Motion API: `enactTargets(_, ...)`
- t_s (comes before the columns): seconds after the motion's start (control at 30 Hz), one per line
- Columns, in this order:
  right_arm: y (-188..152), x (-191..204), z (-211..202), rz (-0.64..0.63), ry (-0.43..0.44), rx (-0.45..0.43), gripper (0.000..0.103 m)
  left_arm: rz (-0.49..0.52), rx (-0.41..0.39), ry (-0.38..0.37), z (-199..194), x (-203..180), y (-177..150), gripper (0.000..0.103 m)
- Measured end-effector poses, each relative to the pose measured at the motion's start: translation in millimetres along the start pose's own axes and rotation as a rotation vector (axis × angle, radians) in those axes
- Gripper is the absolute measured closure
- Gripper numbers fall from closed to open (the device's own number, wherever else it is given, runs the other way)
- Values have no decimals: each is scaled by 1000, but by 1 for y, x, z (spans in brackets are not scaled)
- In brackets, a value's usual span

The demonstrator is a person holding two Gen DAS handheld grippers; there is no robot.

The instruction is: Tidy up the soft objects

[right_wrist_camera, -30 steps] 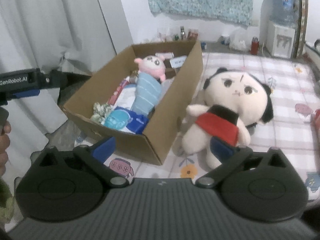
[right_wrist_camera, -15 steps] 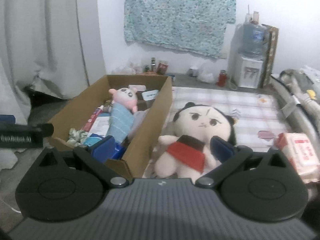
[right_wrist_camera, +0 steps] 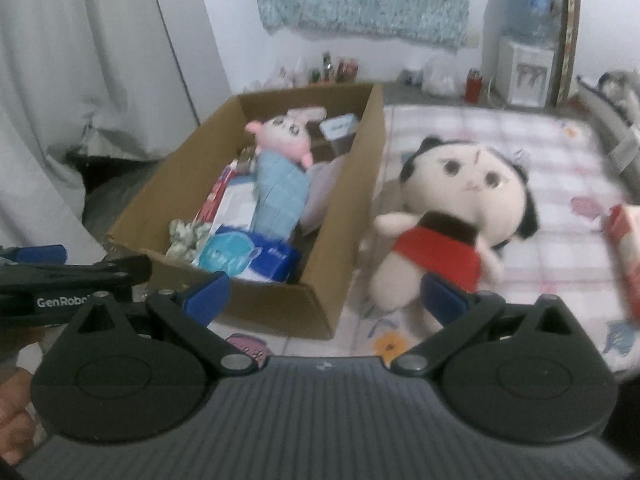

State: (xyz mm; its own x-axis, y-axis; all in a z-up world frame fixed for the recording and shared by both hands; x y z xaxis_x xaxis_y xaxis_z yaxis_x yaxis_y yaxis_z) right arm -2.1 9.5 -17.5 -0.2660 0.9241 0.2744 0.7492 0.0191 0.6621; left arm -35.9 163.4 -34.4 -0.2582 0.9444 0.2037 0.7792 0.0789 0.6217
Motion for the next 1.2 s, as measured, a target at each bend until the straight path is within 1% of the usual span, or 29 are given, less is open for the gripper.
enactTargets(0.1, -2, 6, 13, -1, -1, 31, 1, 3, 26, 0, 7, 0, -3, 0)
enactTargets(0.23, -2, 8, 27, 5, -22, 65, 1, 0, 40, -8, 14, 2, -3, 0)
enactTargets(0.47, -3, 6, 41, 10, -44, 94, 1, -1, 60, -10, 22, 3, -5, 0)
enactTargets(1.2, -5, 0, 47, 14, -51, 123, 1, 4, 81, -10, 27, 2, -6, 0)
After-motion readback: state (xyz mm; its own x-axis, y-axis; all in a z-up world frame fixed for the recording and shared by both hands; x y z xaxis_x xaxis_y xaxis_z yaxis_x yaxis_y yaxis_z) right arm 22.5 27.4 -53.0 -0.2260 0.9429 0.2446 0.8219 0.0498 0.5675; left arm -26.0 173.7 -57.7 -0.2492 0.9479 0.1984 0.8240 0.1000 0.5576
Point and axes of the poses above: each gripper's, at about its wrist camera, not at the fingertips, and z roughly the way its jaws point, x to its left, y to its top, the point moved 5 cm from there along z, roughly the way its jaws point, and after that the axes turned 10 degrees about z, right-handed, at the moved point
